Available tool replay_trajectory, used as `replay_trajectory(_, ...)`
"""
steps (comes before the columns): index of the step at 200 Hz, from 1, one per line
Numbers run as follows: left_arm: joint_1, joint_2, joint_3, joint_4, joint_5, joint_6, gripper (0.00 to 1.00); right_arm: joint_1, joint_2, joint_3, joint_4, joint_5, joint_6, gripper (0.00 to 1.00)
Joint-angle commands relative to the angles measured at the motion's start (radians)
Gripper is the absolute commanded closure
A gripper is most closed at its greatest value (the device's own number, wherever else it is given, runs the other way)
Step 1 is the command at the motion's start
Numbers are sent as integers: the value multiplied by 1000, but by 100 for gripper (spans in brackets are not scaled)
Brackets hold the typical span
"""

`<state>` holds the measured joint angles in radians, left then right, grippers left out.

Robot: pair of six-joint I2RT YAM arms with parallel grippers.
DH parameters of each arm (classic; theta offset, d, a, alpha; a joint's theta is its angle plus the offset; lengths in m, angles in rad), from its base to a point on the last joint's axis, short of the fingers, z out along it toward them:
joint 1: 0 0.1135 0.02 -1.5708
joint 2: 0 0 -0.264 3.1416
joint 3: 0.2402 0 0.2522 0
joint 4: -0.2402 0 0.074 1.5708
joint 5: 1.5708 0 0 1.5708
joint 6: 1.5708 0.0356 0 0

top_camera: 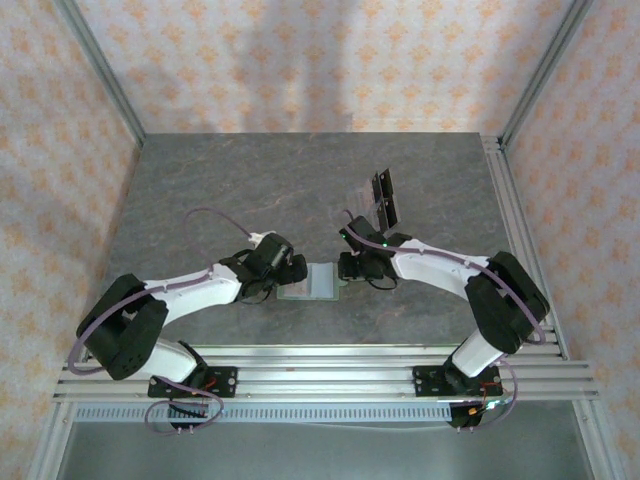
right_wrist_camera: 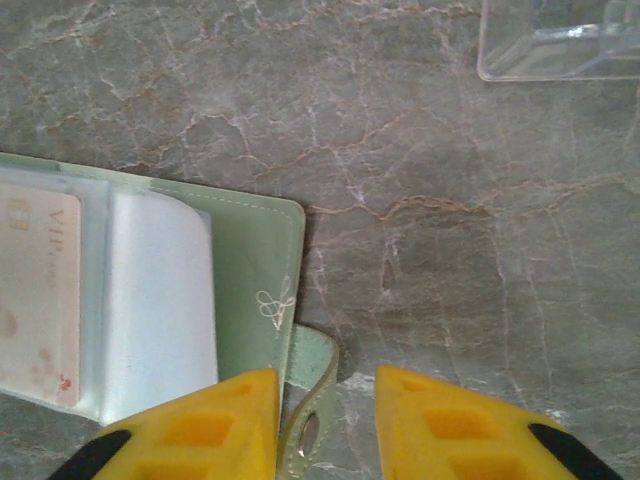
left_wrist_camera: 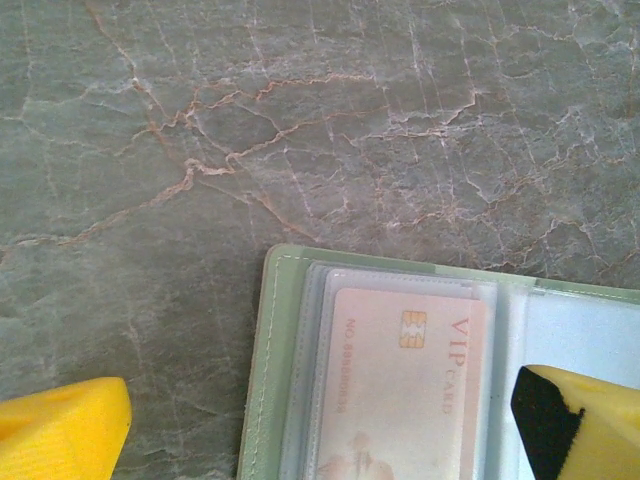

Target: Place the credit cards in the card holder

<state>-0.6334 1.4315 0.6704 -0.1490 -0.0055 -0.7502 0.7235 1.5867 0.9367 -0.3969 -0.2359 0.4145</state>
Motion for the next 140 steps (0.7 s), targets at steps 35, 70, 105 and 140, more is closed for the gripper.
replay_trajectory(35, -2, 29, -3, 34, 9, 2, 0, -17, -2, -22, 20, -3, -20, 87)
replay_trajectory(70, -3, 42, -1, 55, 34, 0, 0, -24, 4, -20, 33, -14, -22, 95)
replay_trajectory(105, -10, 61, 8, 83, 58, -5, 0, -32, 14, -24, 49, -34, -21, 98)
replay_trajectory(140, -22, 87, 24, 102, 80, -6, 0, -36, 18, -30, 62, -45, -16, 100)
